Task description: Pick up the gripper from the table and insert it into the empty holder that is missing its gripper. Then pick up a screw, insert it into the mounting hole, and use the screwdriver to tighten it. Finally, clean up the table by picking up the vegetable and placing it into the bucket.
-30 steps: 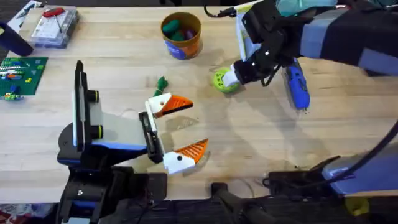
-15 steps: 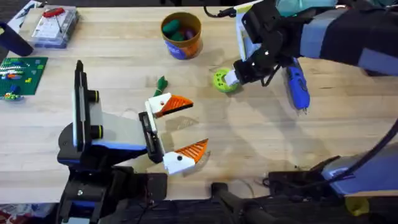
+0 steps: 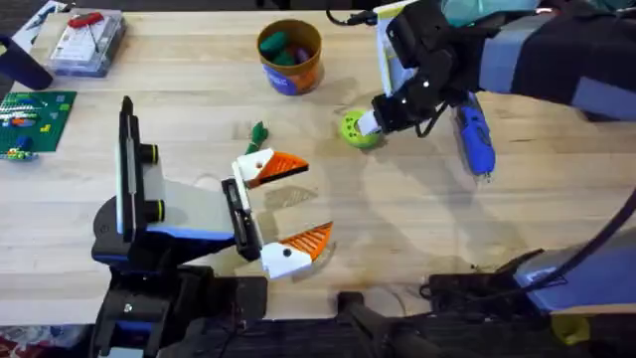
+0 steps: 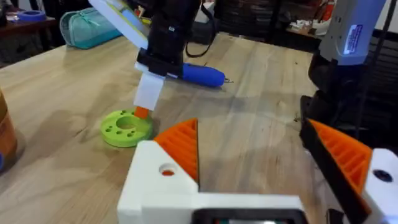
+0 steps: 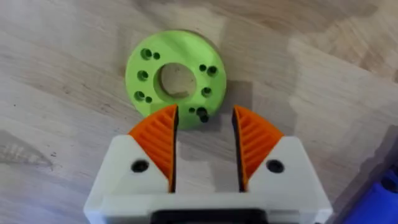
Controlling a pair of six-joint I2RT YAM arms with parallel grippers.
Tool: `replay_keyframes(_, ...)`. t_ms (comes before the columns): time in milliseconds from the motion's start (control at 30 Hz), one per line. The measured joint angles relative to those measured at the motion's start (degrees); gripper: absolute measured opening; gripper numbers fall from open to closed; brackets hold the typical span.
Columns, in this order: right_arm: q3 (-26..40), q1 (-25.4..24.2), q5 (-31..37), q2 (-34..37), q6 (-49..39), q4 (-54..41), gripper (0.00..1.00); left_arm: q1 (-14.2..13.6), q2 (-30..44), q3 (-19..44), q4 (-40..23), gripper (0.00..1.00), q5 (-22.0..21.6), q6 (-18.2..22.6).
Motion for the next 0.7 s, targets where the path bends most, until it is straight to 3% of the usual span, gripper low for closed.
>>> replay_keyframes(700,-0.02,0.0,-0.02,0.74,0.0,-0.2,0.335,0.0,0.0,0.0,0.0,0.99,0.0,0.0)
